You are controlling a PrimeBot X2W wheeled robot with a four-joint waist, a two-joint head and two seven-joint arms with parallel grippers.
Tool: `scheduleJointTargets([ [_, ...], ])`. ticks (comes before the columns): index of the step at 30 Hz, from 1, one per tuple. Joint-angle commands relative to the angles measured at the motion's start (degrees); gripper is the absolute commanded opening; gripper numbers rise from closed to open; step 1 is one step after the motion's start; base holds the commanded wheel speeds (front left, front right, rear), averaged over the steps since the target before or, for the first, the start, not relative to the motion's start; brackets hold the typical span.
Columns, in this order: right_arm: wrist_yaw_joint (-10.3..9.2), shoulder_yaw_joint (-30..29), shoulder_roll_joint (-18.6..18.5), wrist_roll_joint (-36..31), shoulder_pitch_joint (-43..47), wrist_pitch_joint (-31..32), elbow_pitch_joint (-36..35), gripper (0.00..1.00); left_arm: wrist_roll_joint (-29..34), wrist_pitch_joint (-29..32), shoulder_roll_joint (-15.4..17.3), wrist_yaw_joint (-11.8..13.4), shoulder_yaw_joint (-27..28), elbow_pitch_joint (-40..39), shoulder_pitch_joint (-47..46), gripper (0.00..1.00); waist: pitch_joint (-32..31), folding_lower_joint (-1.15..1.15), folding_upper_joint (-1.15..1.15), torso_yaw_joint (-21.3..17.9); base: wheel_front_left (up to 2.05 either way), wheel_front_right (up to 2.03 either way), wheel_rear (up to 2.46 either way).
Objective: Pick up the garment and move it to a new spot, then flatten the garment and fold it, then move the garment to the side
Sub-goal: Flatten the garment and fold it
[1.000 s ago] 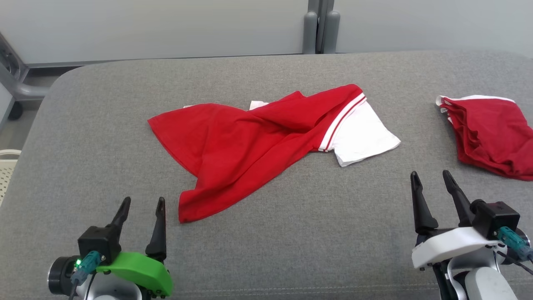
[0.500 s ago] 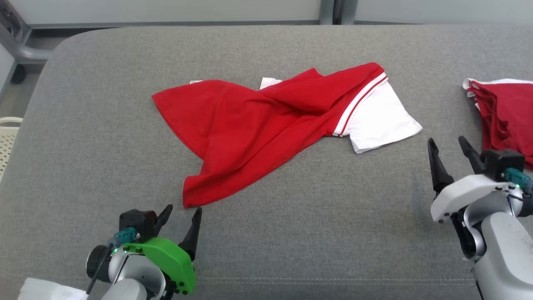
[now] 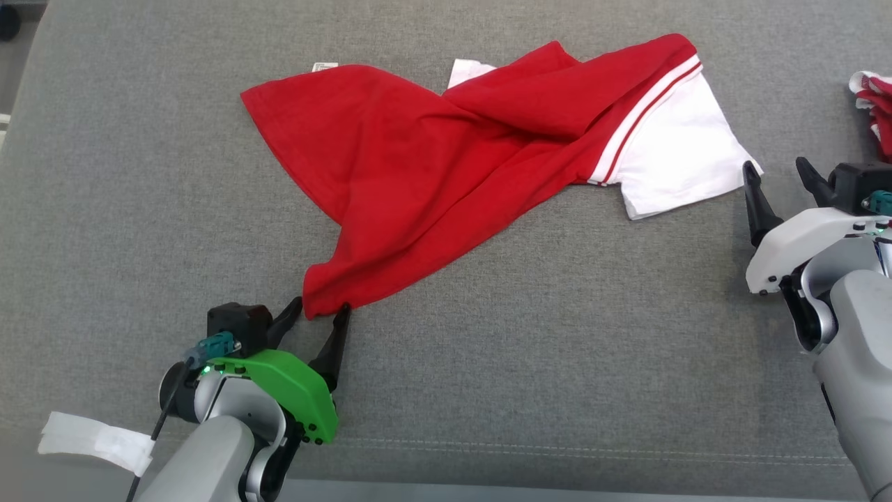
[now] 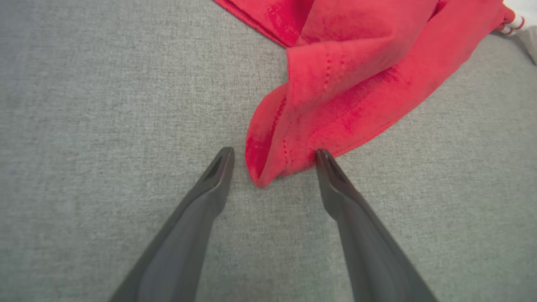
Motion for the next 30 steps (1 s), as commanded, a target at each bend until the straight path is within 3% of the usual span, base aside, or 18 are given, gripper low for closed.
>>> scheduleJointTargets([
  [1, -0.03, 0.3, -0.8, 0.4, -1.3, -0.5, 1.2, 1.00, -0.4, -0.4, -0.2, -0.6, 0.1, 0.5, -1.2, 1.00, 2.1, 0.00, 0.00, 1.2, 0.00, 0.00, 0.00],
  [2, -0.03, 0.7, -0.7, 0.6, -2.0, -0.5, 2.1, 1.00, -0.6, -0.3, -0.4, -1.0, 0.0, 0.8, -1.4, 1.00, 2.4, 0.00, 0.00, 1.3, 0.00, 0.00, 0.00],
  [3, -0.03, 1.0, -0.8, 0.8, -2.6, -0.7, 3.0, 1.00, -0.9, -0.4, -0.7, -1.2, 0.0, 1.1, -1.5, 0.92, 2.6, 0.00, 0.00, 1.4, 0.00, 0.00, 0.00],
  [5, -0.03, 2.0, -0.8, 1.4, -3.7, -0.7, 4.6, 1.00, -1.2, -0.5, -1.1, -1.6, -0.2, 1.8, -1.7, 0.47, 3.0, 0.00, 0.00, 1.6, 0.00, 0.00, 0.00],
  [6, -0.03, 2.4, -0.9, 1.5, -4.3, -0.8, 5.4, 0.79, -1.5, -0.7, -1.4, -1.9, -0.1, 2.0, -1.8, 0.36, 3.1, 0.00, 0.00, 1.7, 0.00, 0.00, 0.00],
  [7, -0.03, 2.8, -0.9, 1.7, -4.8, -1.0, 6.1, 0.49, -1.5, -1.0, -1.4, -2.0, 0.0, 2.2, -2.0, 0.11, 3.3, 0.00, 0.00, 1.8, 0.00, 0.00, 0.00],
  [8, -0.03, 3.2, -0.9, 1.9, -5.2, -0.8, 6.9, 0.00, -1.7, -0.9, -1.5, -2.2, -0.1, 2.5, -2.1, 0.00, 3.5, 0.00, 0.00, 1.8, 0.00, 0.00, 0.00],
  [14, -0.05, 4.0, -0.4, 4.0, -5.8, -3.3, 9.1, 0.00, -1.8, -2.5, -1.1, -2.2, 0.5, 2.3, -2.4, 0.00, 3.6, 0.00, 0.00, 1.9, 0.00, 0.00, 0.00],
  [20, -0.05, 2.5, -0.1, 7.9, -3.1, -7.0, 4.5, 0.00, -2.8, -3.2, 0.8, -1.4, 2.1, -2.8, -0.6, 0.00, 2.1, 0.00, 0.00, 1.6, 0.00, 0.00, 0.00],
  [25, -0.04, -0.8, 1.4, 10.9, 2.2, -8.0, -6.0, 0.00, -3.6, -2.8, 3.7, 0.3, 4.5, -10.6, 1.3, 0.00, 0.1, 0.00, 0.00, 0.8, 0.00, 0.00, 0.00],
  [30, -0.04, -5.2, 4.4, 11.9, 8.4, -8.0, -21.4, 0.00, -3.5, -2.2, 7.1, 3.1, 7.3, -19.6, 2.4, 0.00, -1.6, 0.00, 0.00, -0.5, 0.00, 0.00, 0.00],
])
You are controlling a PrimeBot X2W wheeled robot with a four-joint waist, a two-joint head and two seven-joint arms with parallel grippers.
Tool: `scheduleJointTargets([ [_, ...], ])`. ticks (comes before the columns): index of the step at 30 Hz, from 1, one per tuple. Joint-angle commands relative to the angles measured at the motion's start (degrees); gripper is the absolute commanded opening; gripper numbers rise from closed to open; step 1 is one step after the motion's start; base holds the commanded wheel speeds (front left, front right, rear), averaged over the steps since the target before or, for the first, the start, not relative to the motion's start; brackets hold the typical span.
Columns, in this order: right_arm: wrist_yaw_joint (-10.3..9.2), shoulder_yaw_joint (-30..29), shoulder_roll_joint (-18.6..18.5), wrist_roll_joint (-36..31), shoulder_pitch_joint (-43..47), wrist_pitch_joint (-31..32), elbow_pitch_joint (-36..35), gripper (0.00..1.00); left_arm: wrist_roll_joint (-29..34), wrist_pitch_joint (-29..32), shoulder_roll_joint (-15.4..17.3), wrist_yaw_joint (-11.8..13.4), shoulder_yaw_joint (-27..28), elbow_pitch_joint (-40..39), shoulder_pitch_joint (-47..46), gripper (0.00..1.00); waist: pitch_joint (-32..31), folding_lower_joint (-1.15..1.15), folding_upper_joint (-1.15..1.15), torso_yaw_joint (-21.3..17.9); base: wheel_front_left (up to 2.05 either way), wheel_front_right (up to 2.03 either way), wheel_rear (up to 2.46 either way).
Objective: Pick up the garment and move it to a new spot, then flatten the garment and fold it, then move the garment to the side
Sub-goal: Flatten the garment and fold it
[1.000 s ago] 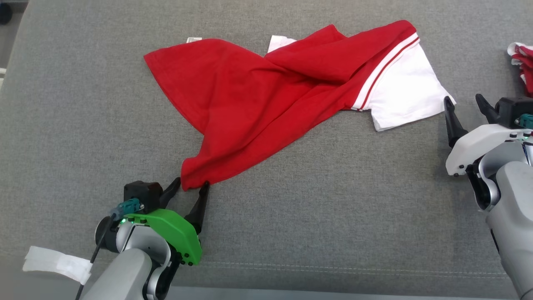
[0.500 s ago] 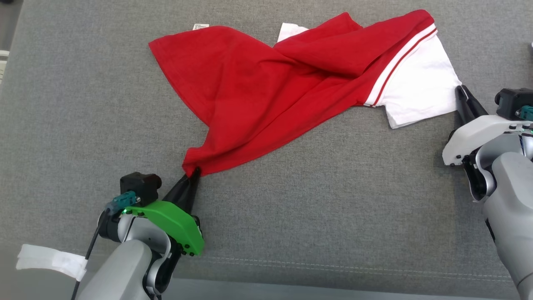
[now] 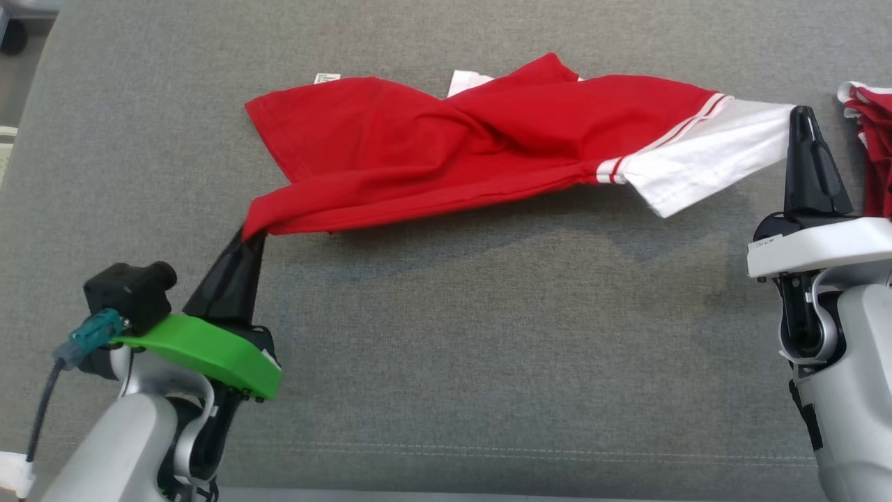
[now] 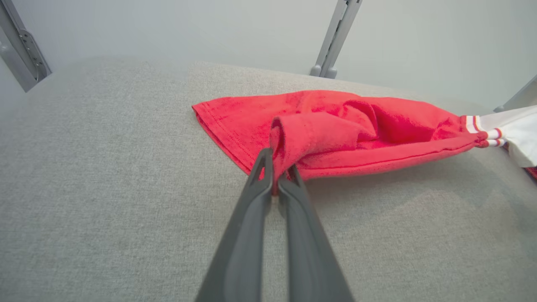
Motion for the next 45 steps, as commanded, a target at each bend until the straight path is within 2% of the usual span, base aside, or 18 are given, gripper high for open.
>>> scheduleJointTargets([
  [1, -0.04, -0.7, 0.7, 0.2, 2.2, -0.2, -4.1, 0.00, 0.4, 0.2, 1.5, 1.2, 1.1, -2.5, 0.3, 0.00, -1.2, 0.00, 0.00, -1.2, 0.00, 0.00, 0.00],
  [3, -0.04, -1.3, 1.3, -0.3, 3.0, -0.2, -9.3, 0.00, 0.6, 0.3, 2.6, 2.2, 2.6, -5.8, -0.3, 0.00, -1.8, 0.00, 0.00, -1.9, 0.00, 0.00, 0.00],
  [4, -0.04, -1.0, 1.4, -0.9, 3.1, -0.1, -13.5, 0.00, 1.1, 0.7, 4.2, 3.1, 4.1, -8.3, -1.5, 0.00, -2.5, 0.00, 0.00, -2.6, 0.00, 0.00, 0.00],
  [9, -0.03, 0.6, 0.7, -2.5, -1.3, 2.6, -21.0, 0.00, 2.3, 2.3, 6.7, 4.8, 6.9, -13.2, -6.6, 0.00, -4.2, 0.00, 0.00, -4.2, 0.00, 0.00, 0.00],
  [12, -0.03, 1.2, 0.3, -3.2, -3.9, 3.8, -23.0, 0.00, 2.8, 3.1, 7.5, 5.2, 7.8, -14.4, -9.7, 0.00, -4.8, 0.00, 0.00, -4.7, 0.00, 0.00, 0.00],
  [19, -0.03, 3.0, -1.5, -5.1, -16.2, 6.9, -26.9, 0.00, 4.6, 6.3, 10.0, 5.6, 10.3, -14.2, -21.5, 0.00, -6.2, 0.00, 0.00, -6.6, 0.00, 0.00, 0.00],
  [26, -0.03, 2.9, -3.9, -6.5, -27.2, 9.4, -25.7, 0.00, 6.1, 9.6, 11.6, 4.5, 10.2, -12.4, -31.8, 0.00, -7.7, 0.00, 0.00, -7.6, 0.00, 0.00, 0.00],
  [32, -0.03, 4.0, -5.8, -7.3, -33.3, 11.8, -23.6, 0.00, 6.6, 12.4, 11.8, 3.6, 8.9, -11.4, -37.1, 0.00, -7.9, 0.00, 0.00, -8.1, 0.00, 0.00, 0.00],
  [38, -0.04, 5.7, -6.2, -7.0, -36.2, 13.1, -19.6, 0.00, 5.8, 13.7, 10.2, 3.0, 7.6, -8.9, -39.6, 0.00, -6.5, 0.00, 0.00, -8.2, 0.00, 0.00, 0.00],
  [45, -0.04, 8.1, -5.6, -8.0, -42.6, 9.2, -6.7, 0.00, 4.3, 10.6, 6.4, 2.0, 7.7, 1.4, -43.2, 0.00, -3.3, 0.00, 0.00, -8.6, 0.00, 0.00, 0.00],
])
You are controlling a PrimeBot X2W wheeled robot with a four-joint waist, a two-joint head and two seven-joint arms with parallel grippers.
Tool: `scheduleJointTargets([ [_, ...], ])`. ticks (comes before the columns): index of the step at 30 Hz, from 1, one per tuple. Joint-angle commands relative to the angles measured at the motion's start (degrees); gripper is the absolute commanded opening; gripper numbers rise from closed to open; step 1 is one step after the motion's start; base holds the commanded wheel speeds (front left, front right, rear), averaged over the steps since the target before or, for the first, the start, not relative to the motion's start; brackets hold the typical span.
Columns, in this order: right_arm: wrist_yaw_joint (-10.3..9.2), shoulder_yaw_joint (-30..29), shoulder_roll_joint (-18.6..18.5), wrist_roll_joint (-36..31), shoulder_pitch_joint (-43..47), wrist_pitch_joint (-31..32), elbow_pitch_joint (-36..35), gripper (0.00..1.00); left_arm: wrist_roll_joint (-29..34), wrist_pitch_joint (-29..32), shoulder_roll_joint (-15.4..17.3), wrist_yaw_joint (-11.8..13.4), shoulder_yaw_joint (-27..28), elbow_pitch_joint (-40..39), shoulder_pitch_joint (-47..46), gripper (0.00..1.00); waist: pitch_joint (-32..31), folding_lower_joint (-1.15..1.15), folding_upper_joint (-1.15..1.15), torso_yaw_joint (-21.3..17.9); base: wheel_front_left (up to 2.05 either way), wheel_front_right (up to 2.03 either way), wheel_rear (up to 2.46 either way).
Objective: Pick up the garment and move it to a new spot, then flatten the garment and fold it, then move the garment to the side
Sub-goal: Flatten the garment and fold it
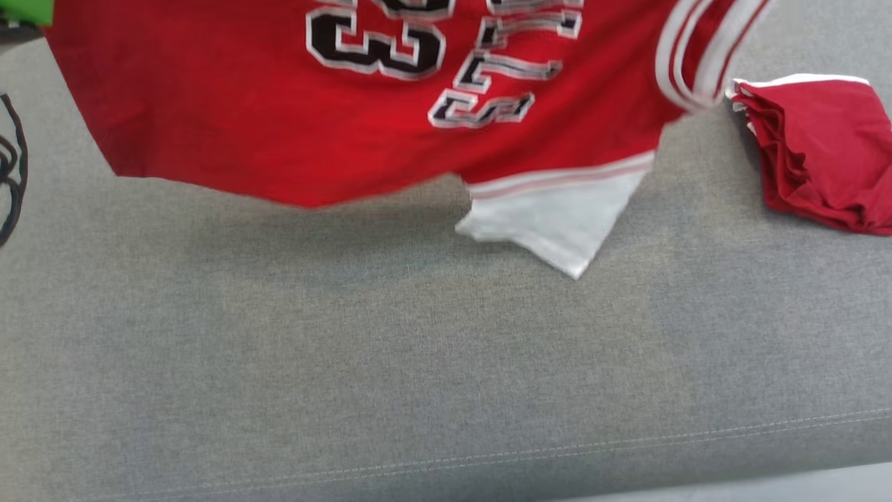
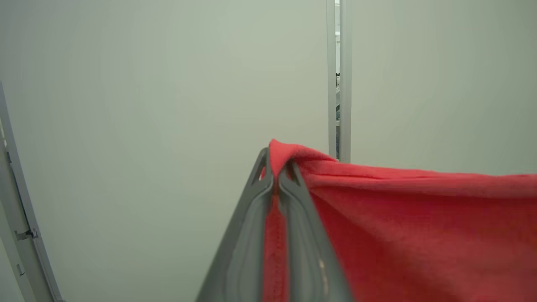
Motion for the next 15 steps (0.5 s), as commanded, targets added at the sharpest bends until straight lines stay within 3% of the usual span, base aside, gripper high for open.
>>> scheduleJointTargets([
  [1, -0.03, 0.4, -0.2, -0.8, -2.3, -1.1, 2.2, 0.00, 0.1, -1.1, -1.0, -0.5, 0.0, 1.8, -2.0, 0.00, 1.5, 0.00, 0.00, -0.1, 0.00, 0.00, 0.00],
  [9, -0.05, 1.5, 2.9, -2.0, -15.9, -8.3, 19.2, 0.00, 0.2, -8.5, -5.1, -4.2, 0.1, 19.6, -11.6, 0.00, 5.4, 0.00, 0.00, -0.8, 0.00, 0.00, 0.00],
  [15, -0.05, 0.1, 4.9, -5.0, -23.2, -9.6, 26.8, 0.00, 0.4, -14.5, -6.7, -7.1, 0.9, 29.4, -18.0, 0.00, 9.5, 0.00, 0.00, -1.1, 0.00, 0.00, 0.00],
])
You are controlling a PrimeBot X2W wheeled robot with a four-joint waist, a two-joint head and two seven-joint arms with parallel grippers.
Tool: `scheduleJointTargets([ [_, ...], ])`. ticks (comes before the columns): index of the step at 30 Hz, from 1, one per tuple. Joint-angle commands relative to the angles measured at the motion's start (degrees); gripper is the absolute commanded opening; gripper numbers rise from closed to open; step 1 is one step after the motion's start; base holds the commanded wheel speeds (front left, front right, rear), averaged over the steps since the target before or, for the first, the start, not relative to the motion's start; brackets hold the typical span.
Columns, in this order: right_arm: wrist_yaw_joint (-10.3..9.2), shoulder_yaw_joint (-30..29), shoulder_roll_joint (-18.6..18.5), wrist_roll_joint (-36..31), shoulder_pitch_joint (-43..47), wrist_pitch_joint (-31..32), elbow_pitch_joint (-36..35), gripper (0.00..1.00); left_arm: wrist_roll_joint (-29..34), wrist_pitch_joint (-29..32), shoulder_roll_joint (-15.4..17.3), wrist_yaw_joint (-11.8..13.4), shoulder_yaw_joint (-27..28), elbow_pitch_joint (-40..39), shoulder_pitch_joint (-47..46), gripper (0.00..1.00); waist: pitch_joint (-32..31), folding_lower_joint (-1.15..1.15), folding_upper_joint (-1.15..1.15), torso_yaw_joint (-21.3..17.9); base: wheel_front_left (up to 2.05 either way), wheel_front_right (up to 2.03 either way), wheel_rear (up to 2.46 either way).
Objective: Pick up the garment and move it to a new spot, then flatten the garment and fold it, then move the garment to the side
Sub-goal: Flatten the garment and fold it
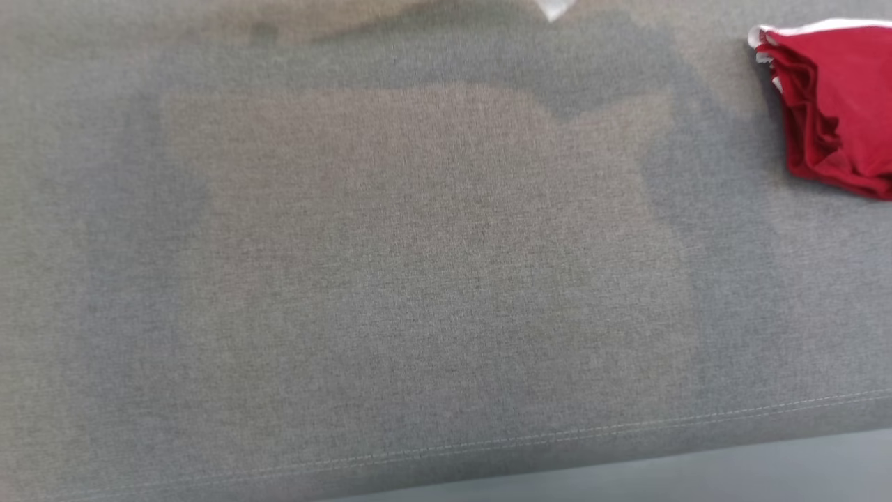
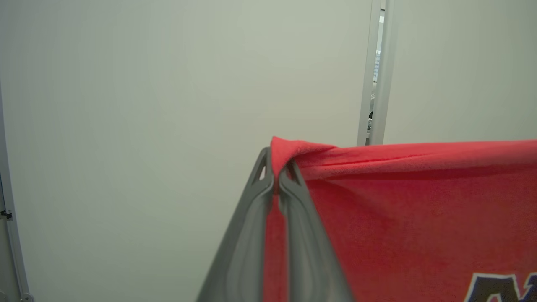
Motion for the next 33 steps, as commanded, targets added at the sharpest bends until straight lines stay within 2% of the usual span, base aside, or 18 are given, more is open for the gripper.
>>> scheduleJointTargets([
  [1, -0.07, -0.2, 0.5, -1.7, -1.2, -0.3, 1.4, 0.00, 0.4, -1.2, -0.5, -0.9, 0.0, 2.6, -1.5, 0.00, 3.4, 0.00, 0.00, -0.4, 0.00, 0.00, 0.00],
  [6, -0.06, 1.0, 2.2, -5.1, -4.1, -0.4, 4.1, 0.00, 1.8, -6.5, -1.9, -3.8, -1.4, 10.8, -6.1, 0.00, 8.4, 0.00, 0.00, -0.3, 0.00, 0.00, 0.00],
  [10, -0.06, 3.7, 3.3, -4.4, -4.3, -0.4, 4.3, 0.00, 1.4, -8.4, -3.3, -5.4, -1.4, 15.7, -7.1, 0.00, 11.7, 0.00, 0.00, -0.2, 0.00, 0.00, 0.00],
  [17, -0.06, 10.0, 1.1, 3.3, 5.7, -0.4, -4.6, 0.00, -0.4, -9.5, -5.8, -6.8, -0.8, 18.7, -0.2, 0.00, 12.5, 0.00, 0.00, 0.9, 0.00, 0.00, 0.00],
  [23, -0.07, 8.1, -1.5, 10.2, 21.4, -0.4, -18.0, 0.00, 1.8, -9.5, -7.2, -6.6, 2.4, 9.2, 11.4, 0.00, 12.1, 0.00, 0.00, 1.7, 0.00, 0.00, 0.00],
  [28, -0.03, 4.9, 0.3, 13.3, 39.3, -0.4, -28.5, 0.00, 4.0, -9.5, -8.4, -5.1, 4.8, -2.0, 25.6, 0.00, 9.4, 0.00, 0.00, 1.5, 0.00, 0.00, 0.00],
  [33, -0.03, 3.1, 3.6, 15.4, 56.1, -0.4, -36.3, 0.00, 4.7, -9.4, -8.1, -2.4, 5.3, -12.8, 40.0, 0.00, 6.4, 0.00, 0.00, 1.1, 0.00, 0.00, 0.00],
])
